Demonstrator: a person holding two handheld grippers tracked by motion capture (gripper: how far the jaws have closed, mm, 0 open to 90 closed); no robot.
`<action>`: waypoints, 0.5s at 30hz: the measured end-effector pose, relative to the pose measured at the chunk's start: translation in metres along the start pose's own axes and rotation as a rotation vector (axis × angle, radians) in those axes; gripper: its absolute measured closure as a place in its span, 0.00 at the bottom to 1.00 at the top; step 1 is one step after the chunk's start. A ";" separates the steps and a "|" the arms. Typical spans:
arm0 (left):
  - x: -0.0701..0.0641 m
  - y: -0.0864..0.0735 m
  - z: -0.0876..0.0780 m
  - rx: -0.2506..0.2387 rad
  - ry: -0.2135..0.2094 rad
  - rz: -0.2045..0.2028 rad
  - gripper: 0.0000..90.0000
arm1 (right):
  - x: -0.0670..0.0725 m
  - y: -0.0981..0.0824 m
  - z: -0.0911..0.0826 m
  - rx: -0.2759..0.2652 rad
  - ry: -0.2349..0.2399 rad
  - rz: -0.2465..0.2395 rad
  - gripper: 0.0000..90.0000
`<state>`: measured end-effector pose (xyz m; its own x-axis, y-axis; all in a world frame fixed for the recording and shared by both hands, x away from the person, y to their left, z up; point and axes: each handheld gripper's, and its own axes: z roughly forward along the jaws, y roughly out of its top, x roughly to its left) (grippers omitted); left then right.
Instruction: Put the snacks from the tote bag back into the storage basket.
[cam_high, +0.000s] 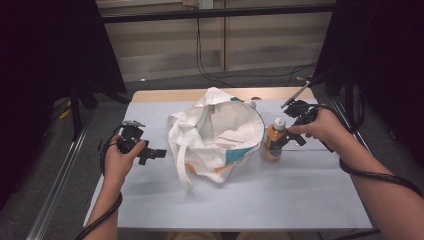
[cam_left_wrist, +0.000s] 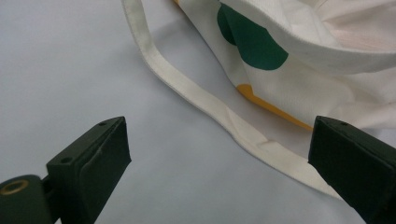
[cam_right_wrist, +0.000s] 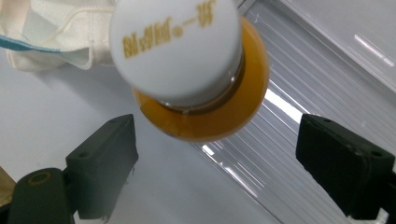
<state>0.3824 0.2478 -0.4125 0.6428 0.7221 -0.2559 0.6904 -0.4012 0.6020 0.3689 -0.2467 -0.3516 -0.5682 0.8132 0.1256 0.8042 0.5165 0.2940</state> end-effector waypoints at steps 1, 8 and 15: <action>0.001 0.000 0.000 0.007 -0.002 0.003 0.06 | 0.000 -0.001 0.000 -0.003 0.001 0.002 0.14; 0.002 0.001 0.000 -0.003 0.002 -0.004 0.06 | 0.000 -0.009 -0.002 -0.015 0.004 -0.003 0.13; 0.001 0.000 0.001 0.011 0.002 0.006 0.06 | 0.007 -0.020 -0.004 -0.001 0.007 -0.023 0.13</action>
<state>0.3830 0.2483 -0.4134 0.6467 0.7203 -0.2509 0.6900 -0.4122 0.5949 0.3484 -0.2521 -0.3530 -0.5876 0.7993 0.1258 0.7909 0.5345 0.2978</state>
